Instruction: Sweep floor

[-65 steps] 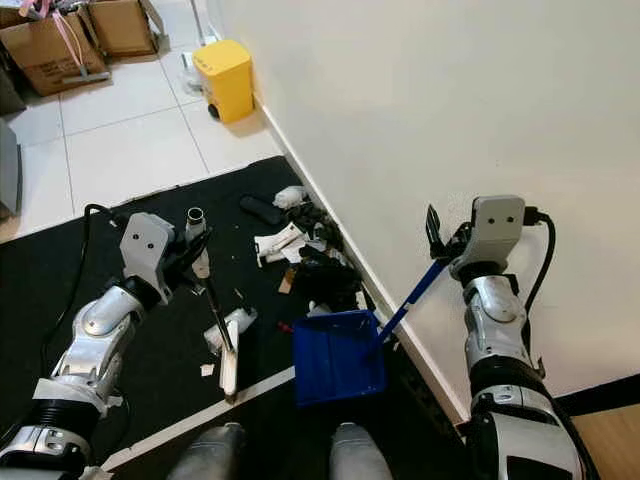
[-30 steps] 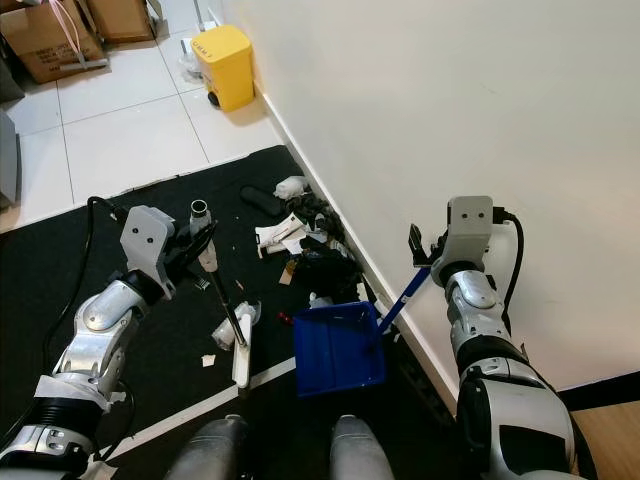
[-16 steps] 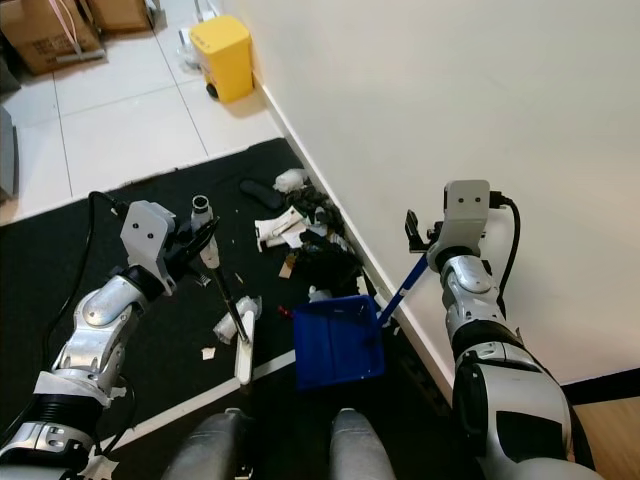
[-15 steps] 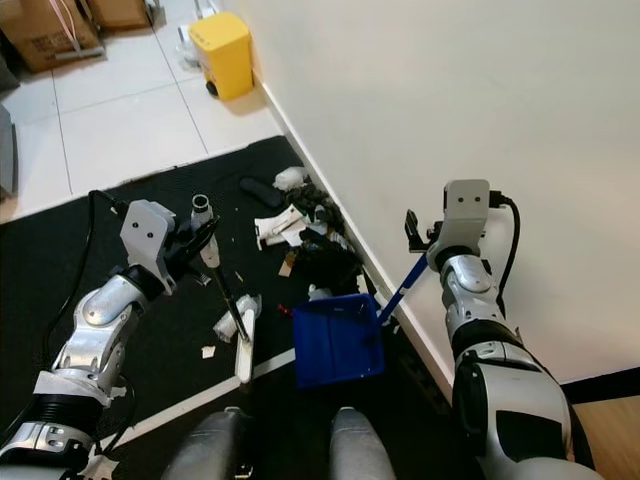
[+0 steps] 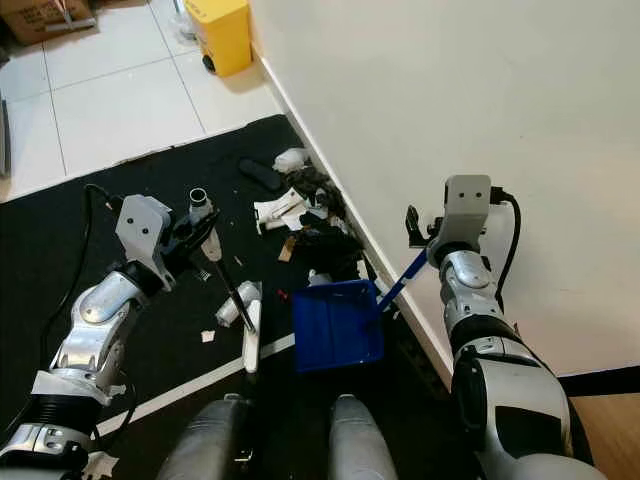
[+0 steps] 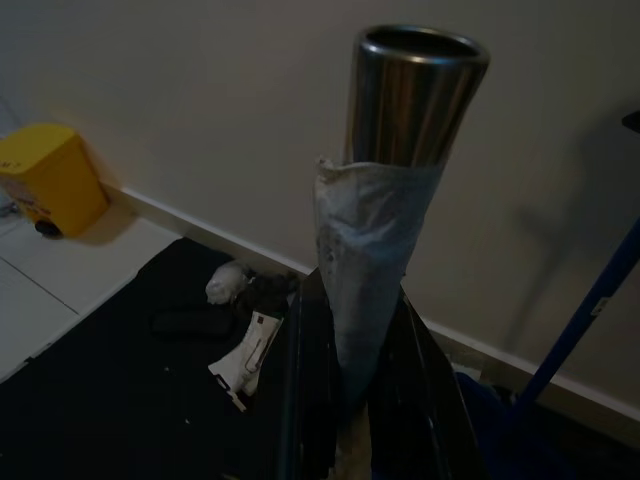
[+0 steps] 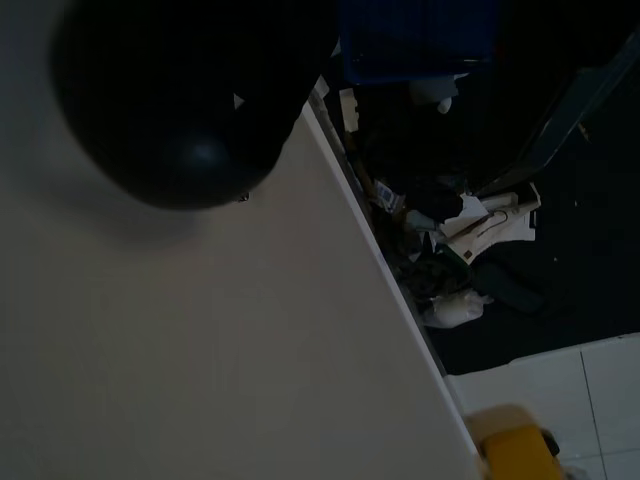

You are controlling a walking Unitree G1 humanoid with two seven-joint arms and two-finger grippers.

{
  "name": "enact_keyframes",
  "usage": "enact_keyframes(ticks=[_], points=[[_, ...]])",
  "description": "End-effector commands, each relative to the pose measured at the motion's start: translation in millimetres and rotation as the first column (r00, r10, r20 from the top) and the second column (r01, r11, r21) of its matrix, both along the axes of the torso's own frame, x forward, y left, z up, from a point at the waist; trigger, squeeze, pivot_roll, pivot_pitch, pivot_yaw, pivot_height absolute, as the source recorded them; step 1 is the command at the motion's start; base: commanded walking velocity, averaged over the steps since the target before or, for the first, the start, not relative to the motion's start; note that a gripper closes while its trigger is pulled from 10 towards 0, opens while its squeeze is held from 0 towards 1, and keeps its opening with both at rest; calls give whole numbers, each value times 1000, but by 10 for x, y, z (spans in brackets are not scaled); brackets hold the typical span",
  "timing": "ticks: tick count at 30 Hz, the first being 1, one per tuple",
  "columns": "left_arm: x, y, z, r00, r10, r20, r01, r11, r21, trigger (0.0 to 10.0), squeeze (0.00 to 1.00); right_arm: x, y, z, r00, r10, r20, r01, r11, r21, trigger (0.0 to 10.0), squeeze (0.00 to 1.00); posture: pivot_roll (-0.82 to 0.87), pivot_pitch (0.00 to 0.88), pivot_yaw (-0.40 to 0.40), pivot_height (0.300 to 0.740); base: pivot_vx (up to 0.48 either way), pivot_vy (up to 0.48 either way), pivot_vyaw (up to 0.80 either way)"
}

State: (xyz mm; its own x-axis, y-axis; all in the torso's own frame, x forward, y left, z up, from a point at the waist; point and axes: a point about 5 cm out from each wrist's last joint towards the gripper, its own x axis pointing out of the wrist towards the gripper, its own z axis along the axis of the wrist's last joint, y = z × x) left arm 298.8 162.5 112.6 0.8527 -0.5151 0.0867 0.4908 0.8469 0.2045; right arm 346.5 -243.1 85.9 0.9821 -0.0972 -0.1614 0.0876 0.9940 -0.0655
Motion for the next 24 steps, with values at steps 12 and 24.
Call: enact_keyframes(ticks=[12,24], points=[[-23,-5,14,1000,-5,2,5,1000,-4,10000,0,-48,-62,-74,999,-28,-47,29,1000,7,10000,0,97,196,4,740,0,0,0],[1,0,25,1000,-5,4,5,1000,0,10000,0,-51,-96,-72,997,-53,-48,55,997,50,9843,0,96,184,6,740,0,0,0]])
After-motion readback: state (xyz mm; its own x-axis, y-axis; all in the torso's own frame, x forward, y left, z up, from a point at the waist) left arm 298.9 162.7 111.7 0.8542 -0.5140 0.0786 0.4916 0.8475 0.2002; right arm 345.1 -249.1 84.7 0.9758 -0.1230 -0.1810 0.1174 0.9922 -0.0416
